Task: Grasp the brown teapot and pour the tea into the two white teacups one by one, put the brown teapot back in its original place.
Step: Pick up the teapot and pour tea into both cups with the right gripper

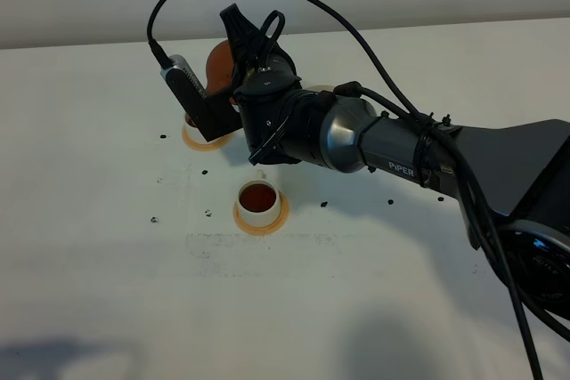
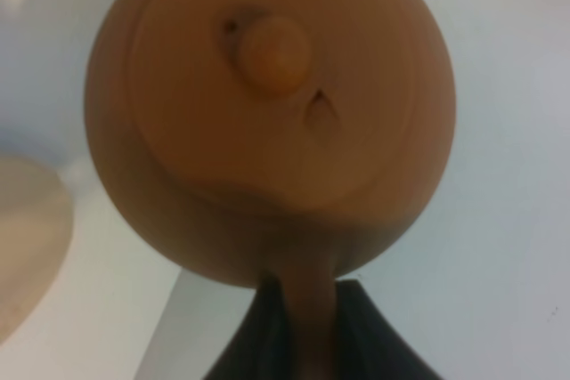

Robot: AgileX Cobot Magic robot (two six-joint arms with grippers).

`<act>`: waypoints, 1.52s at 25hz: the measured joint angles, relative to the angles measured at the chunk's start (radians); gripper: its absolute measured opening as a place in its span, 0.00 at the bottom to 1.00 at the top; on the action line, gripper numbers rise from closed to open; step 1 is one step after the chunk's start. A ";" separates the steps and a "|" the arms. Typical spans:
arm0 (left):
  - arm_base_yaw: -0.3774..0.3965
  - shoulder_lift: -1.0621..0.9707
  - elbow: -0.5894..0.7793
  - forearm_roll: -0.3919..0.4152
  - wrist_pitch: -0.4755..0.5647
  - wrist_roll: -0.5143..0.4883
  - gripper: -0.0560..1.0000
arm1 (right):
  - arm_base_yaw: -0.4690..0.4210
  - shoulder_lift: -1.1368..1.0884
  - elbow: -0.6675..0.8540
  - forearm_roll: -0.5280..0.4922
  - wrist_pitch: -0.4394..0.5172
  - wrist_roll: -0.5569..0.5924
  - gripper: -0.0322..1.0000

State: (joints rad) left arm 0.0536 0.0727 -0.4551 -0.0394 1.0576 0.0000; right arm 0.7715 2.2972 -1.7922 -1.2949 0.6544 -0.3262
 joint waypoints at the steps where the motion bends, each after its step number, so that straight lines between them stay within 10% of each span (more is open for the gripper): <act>1: 0.000 0.000 0.000 0.000 0.000 0.000 0.57 | 0.000 0.000 0.000 -0.001 0.000 0.000 0.14; 38: 0.000 0.000 0.000 0.000 0.000 0.000 0.57 | 0.000 0.000 0.000 0.024 -0.003 -0.001 0.14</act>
State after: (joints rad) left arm 0.0536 0.0727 -0.4551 -0.0394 1.0576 0.0000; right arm 0.7718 2.2972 -1.7922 -1.2706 0.6517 -0.3271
